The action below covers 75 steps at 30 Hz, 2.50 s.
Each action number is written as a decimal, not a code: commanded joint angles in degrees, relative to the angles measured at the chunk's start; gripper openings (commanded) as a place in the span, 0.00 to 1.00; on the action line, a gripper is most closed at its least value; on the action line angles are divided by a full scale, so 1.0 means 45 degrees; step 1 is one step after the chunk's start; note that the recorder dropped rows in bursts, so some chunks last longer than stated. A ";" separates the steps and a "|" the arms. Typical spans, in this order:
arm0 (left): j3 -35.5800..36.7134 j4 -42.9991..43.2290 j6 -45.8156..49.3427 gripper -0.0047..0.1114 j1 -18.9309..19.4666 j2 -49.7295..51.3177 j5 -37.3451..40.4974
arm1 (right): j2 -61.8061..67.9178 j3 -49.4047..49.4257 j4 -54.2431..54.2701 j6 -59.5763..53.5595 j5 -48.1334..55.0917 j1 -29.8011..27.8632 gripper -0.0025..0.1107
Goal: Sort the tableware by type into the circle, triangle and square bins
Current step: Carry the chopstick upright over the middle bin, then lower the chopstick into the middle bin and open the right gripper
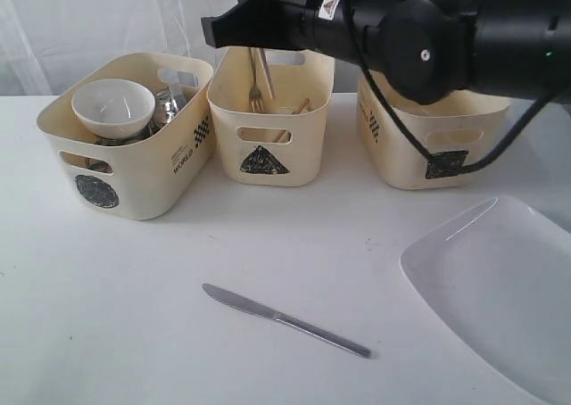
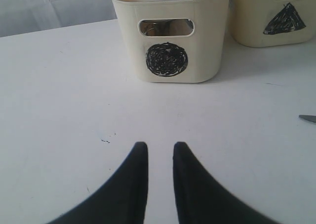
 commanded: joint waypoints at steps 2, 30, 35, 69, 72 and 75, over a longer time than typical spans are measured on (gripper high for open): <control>0.0048 -0.0021 -0.0090 0.26 0.0032 -0.0067 0.0051 | 0.0936 -0.0056 0.0000 -0.0147 -0.1886 -0.0050 0.02; 0.0048 -0.0021 -0.0090 0.26 0.0032 -0.0067 0.0051 | 0.3996 -0.3409 0.1715 0.0404 -0.1411 -0.2296 0.02; 0.0048 -0.0021 -0.0090 0.26 0.0032 -0.0067 0.0051 | 0.4960 -0.4864 0.1715 0.0255 0.0986 -0.2327 0.02; 0.0048 -0.0021 -0.0090 0.26 0.0032 -0.0067 0.0051 | 0.5892 -0.6559 0.1714 -0.0364 0.4180 -0.2715 0.46; 0.0048 -0.0021 -0.0090 0.26 0.0032 -0.0067 0.0051 | 0.5425 -0.6559 0.1714 -0.0395 0.5158 -0.2715 0.46; 0.0048 -0.0021 -0.0090 0.26 0.0032 -0.0067 0.0051 | 0.4777 -0.6559 0.1714 -0.1058 0.7307 -0.2715 0.45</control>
